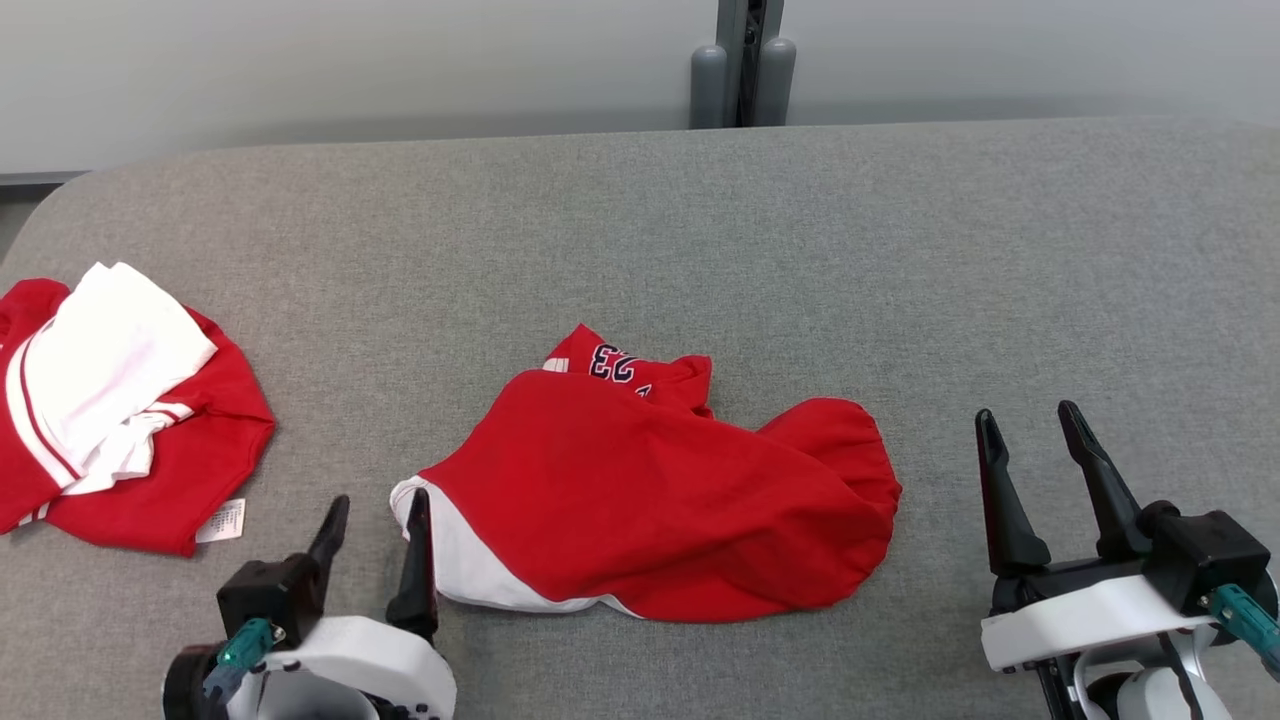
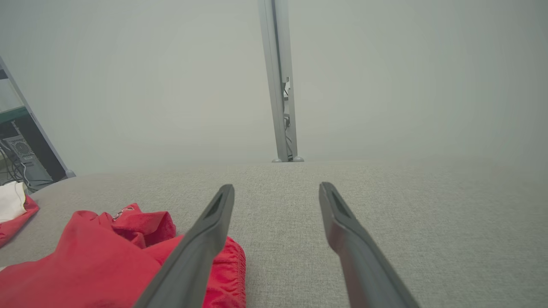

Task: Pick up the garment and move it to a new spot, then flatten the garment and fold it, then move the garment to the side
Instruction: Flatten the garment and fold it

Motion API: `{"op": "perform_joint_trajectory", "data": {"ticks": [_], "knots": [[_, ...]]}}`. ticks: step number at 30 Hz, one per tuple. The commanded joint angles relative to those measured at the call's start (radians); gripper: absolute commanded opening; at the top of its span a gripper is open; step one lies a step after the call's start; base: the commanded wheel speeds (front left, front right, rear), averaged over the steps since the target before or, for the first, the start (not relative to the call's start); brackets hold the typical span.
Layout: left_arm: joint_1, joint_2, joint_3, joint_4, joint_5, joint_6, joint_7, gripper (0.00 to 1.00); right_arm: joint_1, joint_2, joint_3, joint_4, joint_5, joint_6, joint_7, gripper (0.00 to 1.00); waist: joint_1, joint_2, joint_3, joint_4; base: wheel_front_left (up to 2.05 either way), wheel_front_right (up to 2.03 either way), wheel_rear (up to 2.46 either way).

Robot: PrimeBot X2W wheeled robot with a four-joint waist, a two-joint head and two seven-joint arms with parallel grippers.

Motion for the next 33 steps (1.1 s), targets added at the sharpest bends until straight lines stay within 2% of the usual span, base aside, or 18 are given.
{"op": "perform_joint_trajectory", "data": {"ticks": [1,8,15,25,33], "knots": [[-0.035,0.027,0.010,-0.016,0.030,-0.006,-0.027,1.00,0.005,-0.006,-0.004,-0.004,-0.001,0.002,0.001,1.00,0.0000,-0.0001,-0.007,-0.003,0.00,0.00,0.00],[-0.098,0.079,0.020,-0.049,0.083,-0.027,-0.078,1.00,0.015,-0.006,0.003,0.005,-0.012,0.002,-0.002,1.00,0.0000,-0.0001,-0.038,-0.008,0.00,0.00,0.00],[-0.115,0.122,0.040,-0.035,0.086,-0.039,-0.085,1.00,0.050,-0.006,0.012,0.006,-0.006,0.002,0.008,1.00,0.0000,-0.0001,-0.095,-0.023,0.00,0.00,0.00],[-0.019,0.114,0.053,-0.044,0.067,0.011,-0.091,1.00,0.109,-0.006,0.029,-0.009,0.003,0.002,0.022,1.00,0.0000,-0.0001,-0.151,-0.038,0.00,0.00,0.00],[0.009,0.106,0.032,-0.052,0.064,0.015,-0.080,1.00,0.133,-0.013,0.049,-0.017,-0.018,0.002,0.054,1.00,0.0000,-0.0001,-0.151,0.008,0.00,0.00,0.00]]}}
